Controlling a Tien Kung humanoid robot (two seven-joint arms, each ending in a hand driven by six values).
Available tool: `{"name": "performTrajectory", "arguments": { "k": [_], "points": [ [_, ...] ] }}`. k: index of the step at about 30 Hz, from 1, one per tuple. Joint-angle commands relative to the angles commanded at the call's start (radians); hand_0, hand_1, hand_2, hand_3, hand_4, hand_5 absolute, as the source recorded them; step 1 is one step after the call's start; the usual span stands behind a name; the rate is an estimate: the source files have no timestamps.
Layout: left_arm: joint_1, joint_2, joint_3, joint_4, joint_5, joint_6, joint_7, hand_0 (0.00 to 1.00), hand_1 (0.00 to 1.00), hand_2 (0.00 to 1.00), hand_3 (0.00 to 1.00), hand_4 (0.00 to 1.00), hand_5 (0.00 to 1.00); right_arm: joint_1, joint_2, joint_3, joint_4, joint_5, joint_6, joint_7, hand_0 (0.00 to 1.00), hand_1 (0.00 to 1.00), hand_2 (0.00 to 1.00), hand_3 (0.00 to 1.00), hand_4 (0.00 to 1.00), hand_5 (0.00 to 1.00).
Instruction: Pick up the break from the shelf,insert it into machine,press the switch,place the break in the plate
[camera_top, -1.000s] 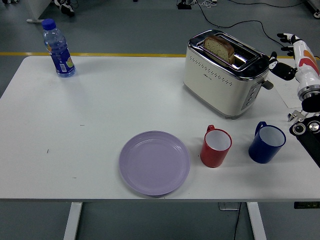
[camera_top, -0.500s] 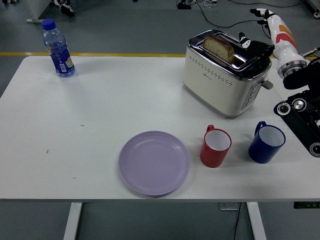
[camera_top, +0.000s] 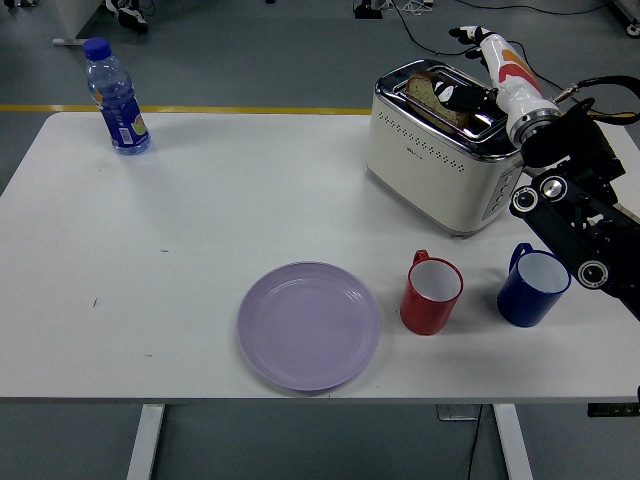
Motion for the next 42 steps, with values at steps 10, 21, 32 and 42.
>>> {"name": "performTrajectory", "arguments": {
  "k": [10,21,32,42],
  "points": [
    [0.001,0.001,-0.001,0.0,0.004,-0.001,0.002,0.682,0.692,0.677,0.561,0.292,0.835,0.053,0.057,-0.012,-0.106,-0.063,0.025,-0.024,0.838,0.809,0.856,0.851,0.707,0.264],
    [-0.008,0.003,-0.002,0.0,0.002,0.0,0.002,0.683,0.692,0.677,0.562,0.292,0.835,0.113,0.112,-0.04,-0.224,-0.101,0.032,-0.024,0.794,0.762,0.789,0.829,0.71,0.263],
    [-0.017,0.004,-0.003,0.0,-0.001,0.002,0.004,0.683,0.692,0.677,0.562,0.292,0.833,0.183,0.17,-0.075,-0.38,-0.13,0.038,-0.034,0.692,0.675,0.693,0.78,0.704,0.25],
    [-0.021,0.006,-0.006,0.0,0.001,0.003,0.006,0.681,0.692,0.678,0.562,0.294,0.836,0.221,0.17,-0.101,-0.473,-0.146,0.046,-0.049,0.536,0.557,0.589,0.716,0.693,0.228]
  ]
}}
